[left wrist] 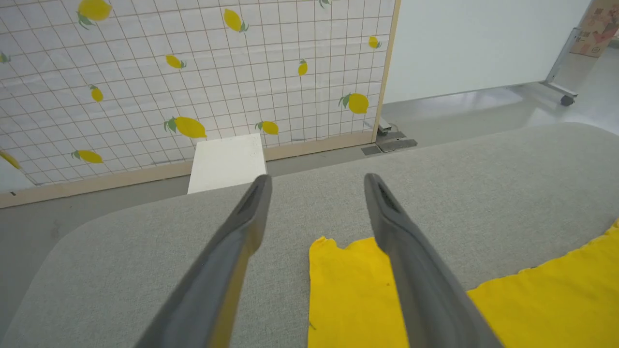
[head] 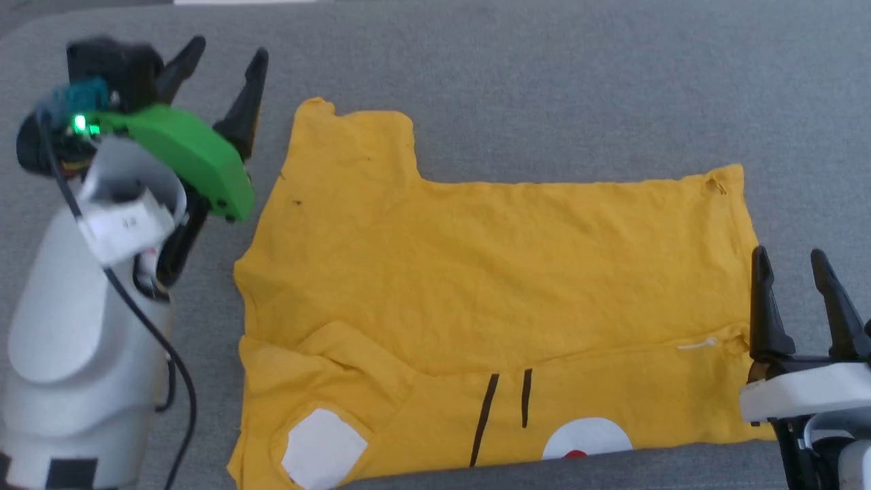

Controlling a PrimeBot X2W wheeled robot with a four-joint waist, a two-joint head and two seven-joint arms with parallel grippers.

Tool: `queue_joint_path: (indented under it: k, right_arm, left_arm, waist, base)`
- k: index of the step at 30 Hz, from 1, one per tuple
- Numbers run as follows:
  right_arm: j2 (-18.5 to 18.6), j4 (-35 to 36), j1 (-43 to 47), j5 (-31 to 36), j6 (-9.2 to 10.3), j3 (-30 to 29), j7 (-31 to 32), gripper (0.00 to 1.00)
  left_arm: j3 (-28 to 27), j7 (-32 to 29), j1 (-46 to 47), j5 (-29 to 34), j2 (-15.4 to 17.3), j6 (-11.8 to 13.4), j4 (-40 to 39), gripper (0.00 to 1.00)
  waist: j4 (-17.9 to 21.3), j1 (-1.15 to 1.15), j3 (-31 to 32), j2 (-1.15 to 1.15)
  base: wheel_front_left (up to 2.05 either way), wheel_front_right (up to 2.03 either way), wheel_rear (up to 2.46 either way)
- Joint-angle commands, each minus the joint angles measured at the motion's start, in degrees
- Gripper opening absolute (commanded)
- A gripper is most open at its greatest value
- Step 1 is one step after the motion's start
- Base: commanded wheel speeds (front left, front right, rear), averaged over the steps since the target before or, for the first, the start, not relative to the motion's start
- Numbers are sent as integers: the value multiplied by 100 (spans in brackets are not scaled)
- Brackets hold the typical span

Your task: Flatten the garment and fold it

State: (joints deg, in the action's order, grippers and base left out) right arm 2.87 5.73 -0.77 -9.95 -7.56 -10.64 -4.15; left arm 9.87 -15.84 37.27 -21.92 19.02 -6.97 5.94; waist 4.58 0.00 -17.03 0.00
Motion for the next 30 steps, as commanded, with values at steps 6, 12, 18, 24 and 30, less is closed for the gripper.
queue_joint_path:
  k: [6,12,18,24,30]
  right_arm:
    - [1,-77,-378,-49,8,147,-111,100]
    - [0,-165,-492,-72,8,166,-149,100]
    - [0,-239,-505,-120,8,168,-213,100]
    - [0,-228,-561,-126,8,179,-239,100]
    - [0,-206,-631,-119,8,135,-239,100]
  left_arm:
    - [279,-829,956,-485,228,-43,657,100]
    - [520,-1540,1378,-773,468,-49,1073,100]
    - [569,-1903,1543,-877,653,-34,1304,100]
    - [532,-2239,1489,-813,911,167,1469,100]
    - [575,-2669,1311,-1021,974,183,1470,0]
  waist:
    - [369,0,-771,0]
    - [648,0,-1122,0]
    - [837,0,-1352,0]
    - [953,0,-1476,0]
    - [968,0,-1558,0]
  base:
    - [0,0,0]
    - [0,0,0]
    - [0,0,0]
    - [0,0,0]
    - [0,0,0]
